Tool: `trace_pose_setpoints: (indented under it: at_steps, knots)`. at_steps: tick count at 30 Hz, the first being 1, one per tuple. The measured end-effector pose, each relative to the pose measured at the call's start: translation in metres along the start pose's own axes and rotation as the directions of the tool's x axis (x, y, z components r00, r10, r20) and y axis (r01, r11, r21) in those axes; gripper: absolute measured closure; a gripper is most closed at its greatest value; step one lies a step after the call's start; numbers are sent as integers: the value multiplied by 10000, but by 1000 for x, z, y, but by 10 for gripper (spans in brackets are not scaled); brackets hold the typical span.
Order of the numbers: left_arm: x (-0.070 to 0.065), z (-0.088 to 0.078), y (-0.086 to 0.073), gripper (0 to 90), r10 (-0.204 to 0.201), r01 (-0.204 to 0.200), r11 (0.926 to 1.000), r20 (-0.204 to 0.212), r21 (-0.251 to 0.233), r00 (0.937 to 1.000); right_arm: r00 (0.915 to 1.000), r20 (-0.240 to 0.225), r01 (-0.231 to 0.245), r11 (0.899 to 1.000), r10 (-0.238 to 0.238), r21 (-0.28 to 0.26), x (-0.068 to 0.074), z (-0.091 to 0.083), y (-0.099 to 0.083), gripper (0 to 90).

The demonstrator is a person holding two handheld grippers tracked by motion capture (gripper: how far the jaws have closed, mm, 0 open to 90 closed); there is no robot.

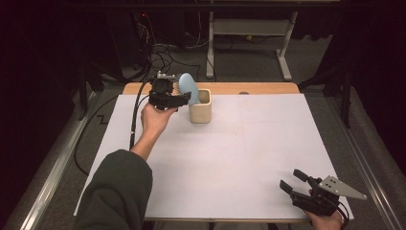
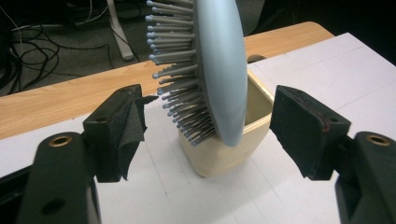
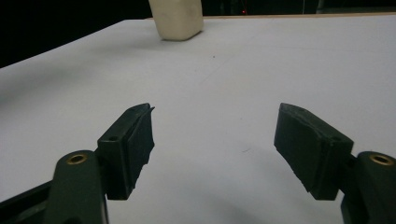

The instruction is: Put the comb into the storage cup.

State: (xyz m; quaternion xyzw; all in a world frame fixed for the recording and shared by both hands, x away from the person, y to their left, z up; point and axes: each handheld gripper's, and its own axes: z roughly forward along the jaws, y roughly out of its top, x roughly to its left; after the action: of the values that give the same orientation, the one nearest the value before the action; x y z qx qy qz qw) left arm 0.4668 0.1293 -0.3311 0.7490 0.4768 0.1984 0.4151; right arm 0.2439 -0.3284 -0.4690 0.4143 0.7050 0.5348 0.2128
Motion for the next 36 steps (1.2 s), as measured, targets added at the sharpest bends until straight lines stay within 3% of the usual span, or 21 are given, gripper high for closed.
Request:
trace_pose_setpoints:
  at_steps: [10, 36]
  knots:
    - [2, -5, -5, 278, 193, -193, 9998, -107, 42, 9998, 9999, 35, -101, 9999, 101, 127, 0, 1, 0, 280]
    - [-2, -17, -19, 291, 330, -330, 9994, 96, 30, 9994, 9999, 94, -85, 9998, 83, 188, 0, 1, 0, 273]
